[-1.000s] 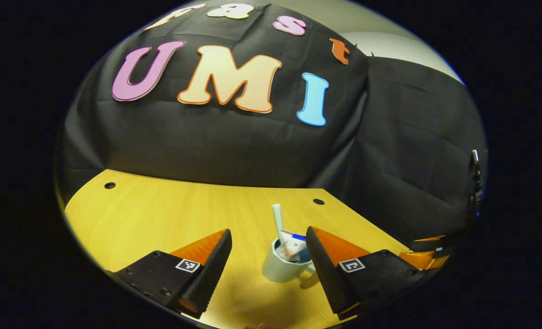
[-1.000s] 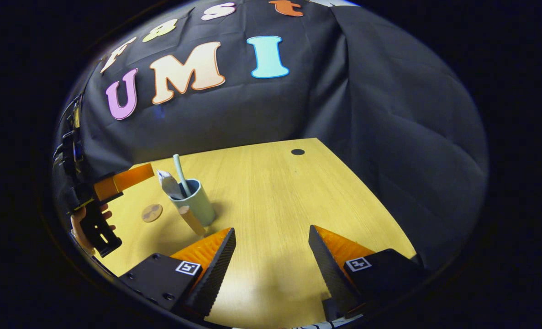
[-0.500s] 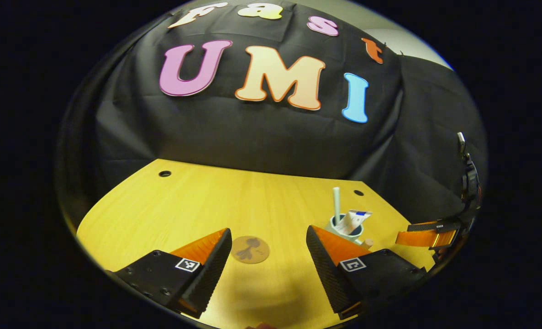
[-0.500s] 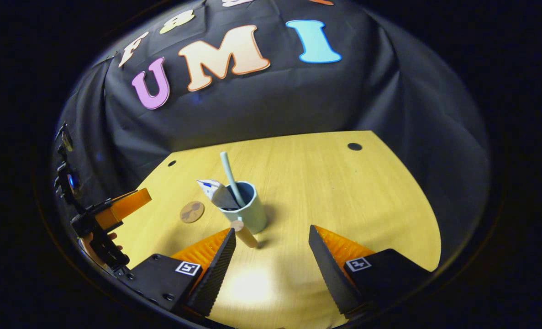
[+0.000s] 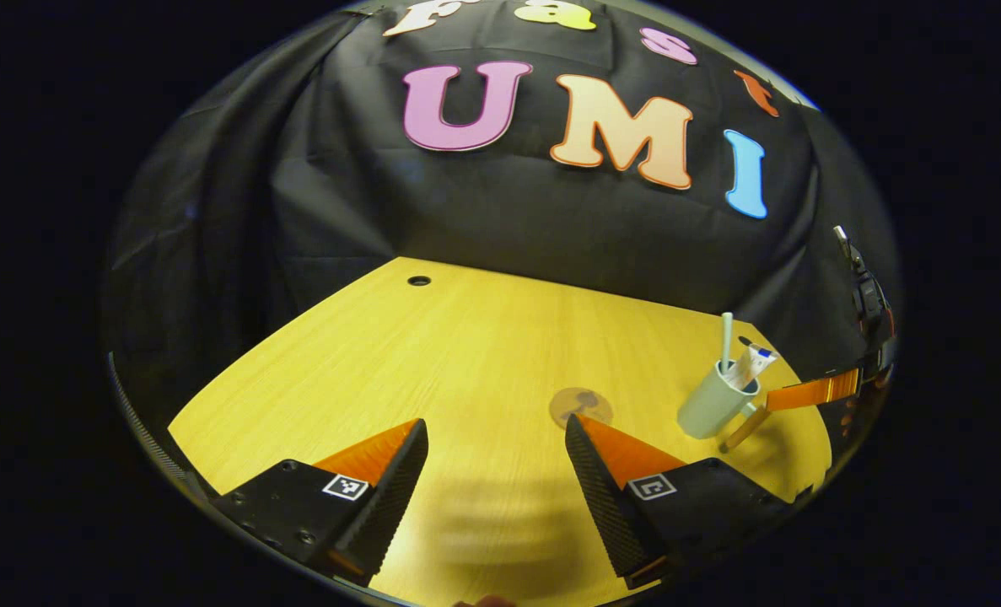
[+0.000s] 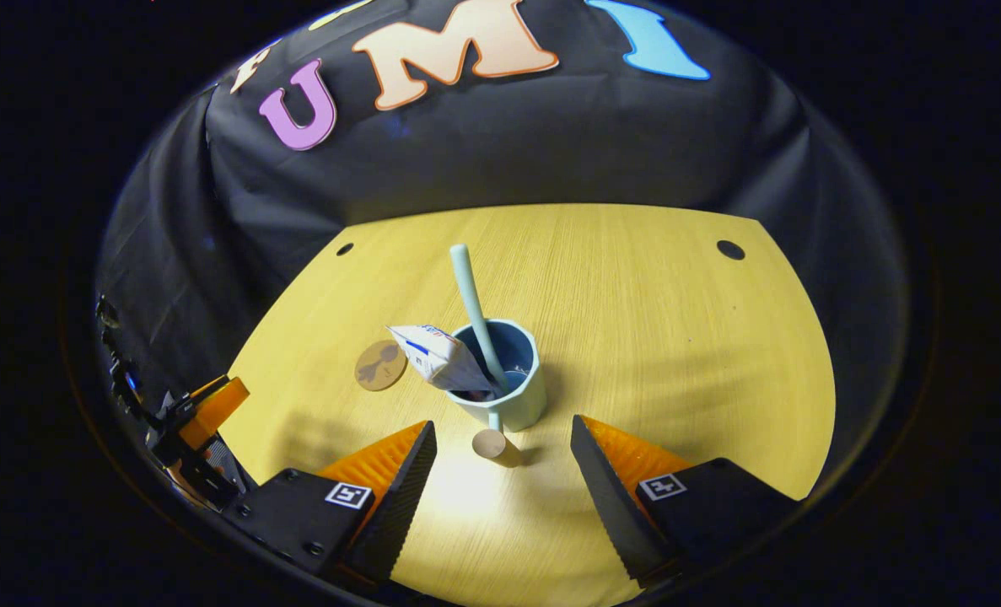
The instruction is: Put the toothbrush and toothpaste on the desktop into the cup, then pick up the cup and place it on the coaster on the desktop.
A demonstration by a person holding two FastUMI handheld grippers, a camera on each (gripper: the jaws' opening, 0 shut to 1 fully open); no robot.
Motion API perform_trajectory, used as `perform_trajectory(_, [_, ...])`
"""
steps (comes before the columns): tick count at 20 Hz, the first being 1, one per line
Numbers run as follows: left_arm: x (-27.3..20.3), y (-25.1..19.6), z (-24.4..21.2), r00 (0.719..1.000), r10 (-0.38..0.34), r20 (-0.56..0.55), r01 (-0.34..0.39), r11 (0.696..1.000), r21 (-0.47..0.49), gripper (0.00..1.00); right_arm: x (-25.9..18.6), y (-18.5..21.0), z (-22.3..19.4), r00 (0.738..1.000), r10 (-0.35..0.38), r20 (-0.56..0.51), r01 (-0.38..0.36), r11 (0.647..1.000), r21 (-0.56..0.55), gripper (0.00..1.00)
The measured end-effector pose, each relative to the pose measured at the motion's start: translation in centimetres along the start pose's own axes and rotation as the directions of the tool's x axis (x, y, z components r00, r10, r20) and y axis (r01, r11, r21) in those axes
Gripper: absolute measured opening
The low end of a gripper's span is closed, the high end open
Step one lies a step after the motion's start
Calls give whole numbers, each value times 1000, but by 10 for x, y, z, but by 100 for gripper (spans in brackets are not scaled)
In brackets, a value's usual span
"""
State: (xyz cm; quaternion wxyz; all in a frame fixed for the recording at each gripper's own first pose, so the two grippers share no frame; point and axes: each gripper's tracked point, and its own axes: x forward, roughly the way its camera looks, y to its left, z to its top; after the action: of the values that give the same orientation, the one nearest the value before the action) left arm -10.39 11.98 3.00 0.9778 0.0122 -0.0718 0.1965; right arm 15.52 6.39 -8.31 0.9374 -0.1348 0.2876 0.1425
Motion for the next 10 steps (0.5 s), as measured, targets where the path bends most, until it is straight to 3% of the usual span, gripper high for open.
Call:
perform_trajectory(4, [-11,18,-16,998,55,-34,-56,998,-35,95,24,-2,-3,992,-36,-124,30,998,-56,99])
perform_trajectory(5, [-12,21,-21,997,68,-39,-69,997,-40,95,29,-3,-5,986,-48,-159,38,997,-66,94])
perform_trajectory(6, [-15,25,-23,996,81,-42,-83,996,-44,95,34,-2,-7,980,-52,-190,39,997,-70,99])
perform_trajectory(7, [-19,30,-26,995,92,-42,-94,994,-48,95,39,-1,-11,975,-57,-215,42,996,-73,94])
perform_trajectory(10, [-24,37,-31,992,113,-56,-116,991,-63,95,50,-1,-17,957,-85,-276,57,993,-107,99])
